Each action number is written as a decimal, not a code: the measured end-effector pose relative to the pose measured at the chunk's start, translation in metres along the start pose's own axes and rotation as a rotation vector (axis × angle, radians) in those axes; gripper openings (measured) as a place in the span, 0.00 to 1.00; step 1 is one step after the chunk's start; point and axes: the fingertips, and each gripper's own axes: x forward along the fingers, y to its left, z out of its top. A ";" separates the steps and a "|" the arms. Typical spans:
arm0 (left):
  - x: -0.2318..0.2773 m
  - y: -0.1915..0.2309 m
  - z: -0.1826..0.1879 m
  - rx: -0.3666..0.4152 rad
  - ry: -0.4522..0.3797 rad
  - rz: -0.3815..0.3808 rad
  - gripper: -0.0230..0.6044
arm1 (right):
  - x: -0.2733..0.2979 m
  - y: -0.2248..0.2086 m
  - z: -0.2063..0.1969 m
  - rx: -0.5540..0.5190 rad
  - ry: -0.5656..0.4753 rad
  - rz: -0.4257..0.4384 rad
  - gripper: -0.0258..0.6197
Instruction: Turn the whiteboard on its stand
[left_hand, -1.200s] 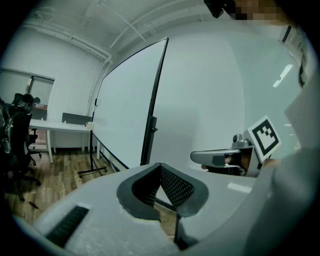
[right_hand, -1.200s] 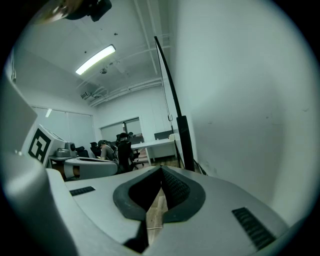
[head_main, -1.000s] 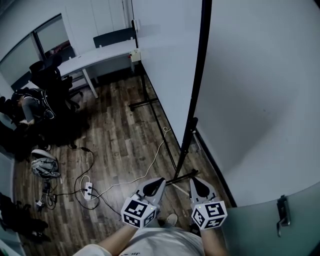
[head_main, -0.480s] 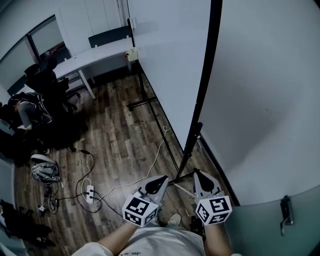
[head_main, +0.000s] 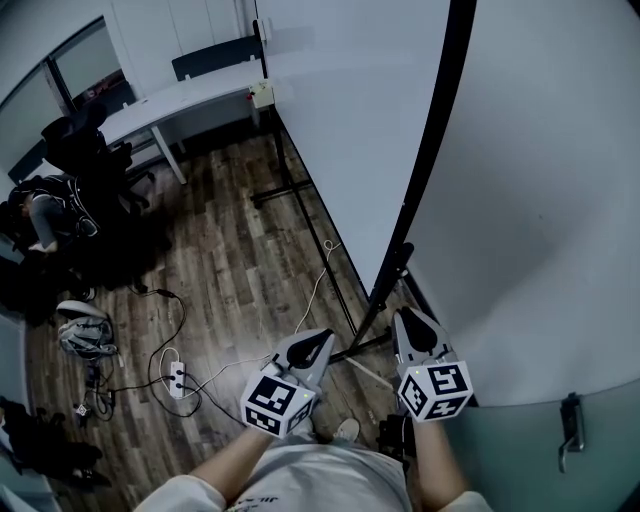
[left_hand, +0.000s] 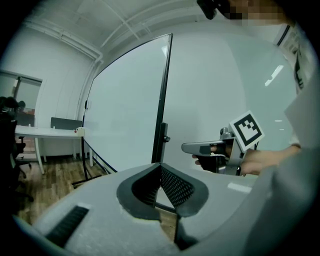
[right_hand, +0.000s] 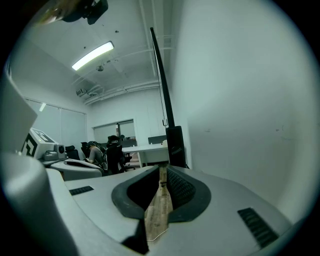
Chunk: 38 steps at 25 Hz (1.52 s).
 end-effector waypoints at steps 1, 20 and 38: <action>0.002 0.003 0.002 0.000 -0.002 0.001 0.05 | 0.004 -0.001 0.002 0.000 -0.002 0.000 0.05; 0.020 0.024 -0.012 -0.016 0.040 0.015 0.05 | 0.094 -0.039 0.011 -0.015 0.027 -0.037 0.35; -0.003 0.009 -0.026 -0.024 0.059 0.004 0.05 | 0.098 -0.038 0.006 -0.055 0.035 -0.076 0.35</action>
